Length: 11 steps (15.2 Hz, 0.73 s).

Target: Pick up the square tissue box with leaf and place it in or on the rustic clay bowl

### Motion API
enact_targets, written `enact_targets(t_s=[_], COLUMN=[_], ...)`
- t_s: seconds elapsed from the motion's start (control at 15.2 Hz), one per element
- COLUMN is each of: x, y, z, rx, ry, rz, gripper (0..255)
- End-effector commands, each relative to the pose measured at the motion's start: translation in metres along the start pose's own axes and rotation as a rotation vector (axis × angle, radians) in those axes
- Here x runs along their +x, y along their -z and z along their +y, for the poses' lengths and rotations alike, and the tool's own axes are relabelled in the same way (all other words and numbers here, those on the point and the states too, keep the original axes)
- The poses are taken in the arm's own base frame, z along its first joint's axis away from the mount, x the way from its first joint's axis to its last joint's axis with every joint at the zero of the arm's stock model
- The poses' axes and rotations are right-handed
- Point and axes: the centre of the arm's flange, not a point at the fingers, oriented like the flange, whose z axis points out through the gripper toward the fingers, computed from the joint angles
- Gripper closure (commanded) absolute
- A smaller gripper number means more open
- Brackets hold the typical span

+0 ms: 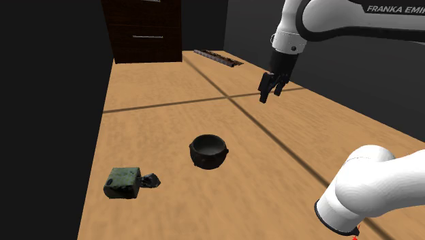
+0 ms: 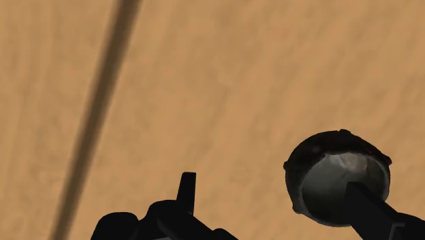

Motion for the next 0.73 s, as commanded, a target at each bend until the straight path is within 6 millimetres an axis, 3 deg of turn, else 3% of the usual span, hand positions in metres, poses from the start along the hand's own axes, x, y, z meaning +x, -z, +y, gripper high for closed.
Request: enact_targets(t_s=[0.0,0.66], x=[0.000,0.075], y=[0.000,-0.064], z=[0.000,-0.087], rx=[0.000,0.054], ry=[0.000,0.174], rz=[0.000,-0.060], gripper=[0,0])
